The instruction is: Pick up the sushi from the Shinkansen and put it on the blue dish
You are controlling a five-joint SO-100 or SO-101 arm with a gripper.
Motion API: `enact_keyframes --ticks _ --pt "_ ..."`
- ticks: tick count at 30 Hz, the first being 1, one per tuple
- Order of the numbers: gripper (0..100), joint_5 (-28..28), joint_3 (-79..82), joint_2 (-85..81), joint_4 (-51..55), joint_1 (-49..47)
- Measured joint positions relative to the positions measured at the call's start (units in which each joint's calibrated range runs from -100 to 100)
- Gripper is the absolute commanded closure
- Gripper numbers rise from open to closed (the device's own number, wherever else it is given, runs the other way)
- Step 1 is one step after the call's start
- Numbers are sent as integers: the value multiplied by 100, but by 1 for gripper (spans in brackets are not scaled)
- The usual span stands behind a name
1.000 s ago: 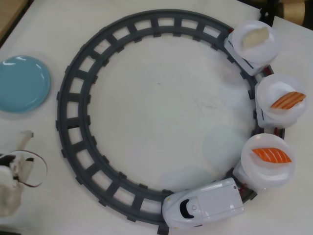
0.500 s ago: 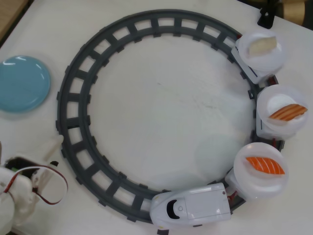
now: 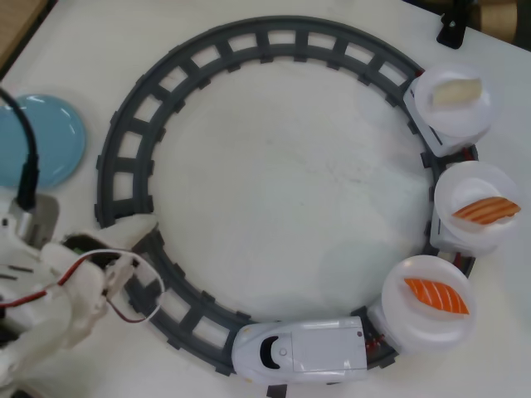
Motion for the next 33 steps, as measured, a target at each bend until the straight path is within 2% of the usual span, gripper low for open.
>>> enact_keyframes --ticks 6,14,24,33 --pt "79 0 -1583 1029 521 711" --pt "78 0 -3806 2218 1782 1528" --pt "78 0 -4053 2834 2092 2427" --pt "78 398 -4090 3433 2109 3433"
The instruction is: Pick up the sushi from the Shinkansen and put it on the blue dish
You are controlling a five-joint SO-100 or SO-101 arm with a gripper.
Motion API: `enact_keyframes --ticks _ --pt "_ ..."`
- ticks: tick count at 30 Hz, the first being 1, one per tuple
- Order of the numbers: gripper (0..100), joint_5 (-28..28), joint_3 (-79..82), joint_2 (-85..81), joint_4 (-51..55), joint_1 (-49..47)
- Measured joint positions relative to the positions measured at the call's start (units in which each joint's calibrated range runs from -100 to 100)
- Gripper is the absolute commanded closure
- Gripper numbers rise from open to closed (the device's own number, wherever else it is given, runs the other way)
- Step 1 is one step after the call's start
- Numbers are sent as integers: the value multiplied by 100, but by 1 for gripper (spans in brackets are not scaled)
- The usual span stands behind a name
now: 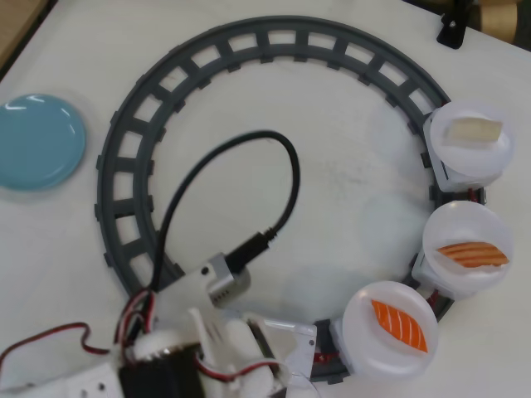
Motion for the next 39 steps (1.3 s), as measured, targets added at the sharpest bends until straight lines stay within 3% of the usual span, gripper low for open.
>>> enact_keyframes --ticks 8,25,39 --pt "67 357 -27 734 -34 139" --pt "67 1185 -814 844 -8 -8" --pt "67 1216 -412 869 -849 74"
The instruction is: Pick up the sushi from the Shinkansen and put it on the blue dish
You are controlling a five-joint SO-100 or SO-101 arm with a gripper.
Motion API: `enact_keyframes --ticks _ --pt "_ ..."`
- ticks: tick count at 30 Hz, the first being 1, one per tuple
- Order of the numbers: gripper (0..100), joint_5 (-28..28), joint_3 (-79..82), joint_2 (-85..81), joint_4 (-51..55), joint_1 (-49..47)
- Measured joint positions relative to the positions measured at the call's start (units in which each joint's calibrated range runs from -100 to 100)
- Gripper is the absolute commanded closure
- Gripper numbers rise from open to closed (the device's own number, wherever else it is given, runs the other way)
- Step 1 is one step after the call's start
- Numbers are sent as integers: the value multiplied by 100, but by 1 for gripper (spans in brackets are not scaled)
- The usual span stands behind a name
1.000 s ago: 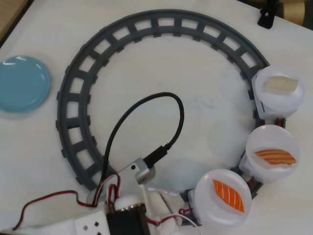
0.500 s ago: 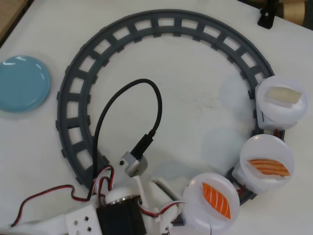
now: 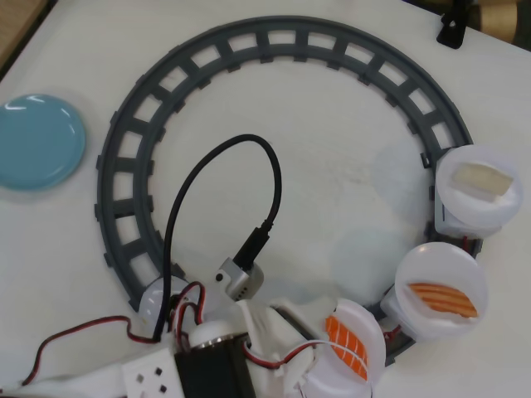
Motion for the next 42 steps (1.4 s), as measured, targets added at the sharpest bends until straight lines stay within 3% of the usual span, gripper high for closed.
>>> enact_keyframes --ticks 15,33,42 --pt "68 -507 1446 0 -1269 539" --pt "68 -585 2205 0 -1613 -16" --pt "83 -585 2232 0 -1613 -16"
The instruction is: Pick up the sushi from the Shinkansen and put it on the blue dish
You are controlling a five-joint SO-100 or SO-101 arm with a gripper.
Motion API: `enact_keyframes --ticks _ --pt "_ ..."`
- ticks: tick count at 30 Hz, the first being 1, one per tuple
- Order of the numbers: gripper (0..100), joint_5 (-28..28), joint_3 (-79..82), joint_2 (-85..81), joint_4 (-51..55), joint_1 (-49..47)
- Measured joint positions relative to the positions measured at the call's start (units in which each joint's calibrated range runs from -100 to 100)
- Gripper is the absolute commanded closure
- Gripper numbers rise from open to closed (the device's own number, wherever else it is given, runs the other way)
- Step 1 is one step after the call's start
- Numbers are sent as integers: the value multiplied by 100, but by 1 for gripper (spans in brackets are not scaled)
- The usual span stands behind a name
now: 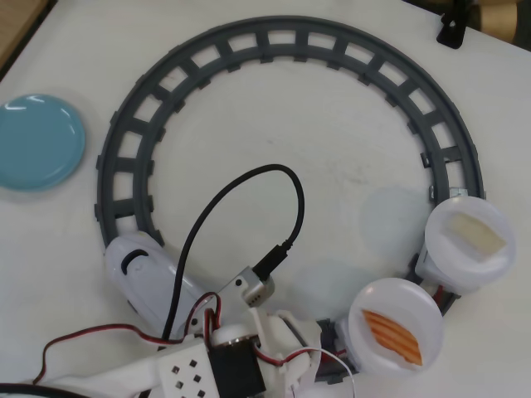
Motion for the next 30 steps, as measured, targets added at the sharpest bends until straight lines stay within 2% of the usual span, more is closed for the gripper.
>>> enact_keyframes --ticks 9,15,30 --pt "84 -16 467 -135 -25 -163" --pt "91 -16 476 -110 59 -253" --pt "91 -191 -1949 -67 2067 -915"
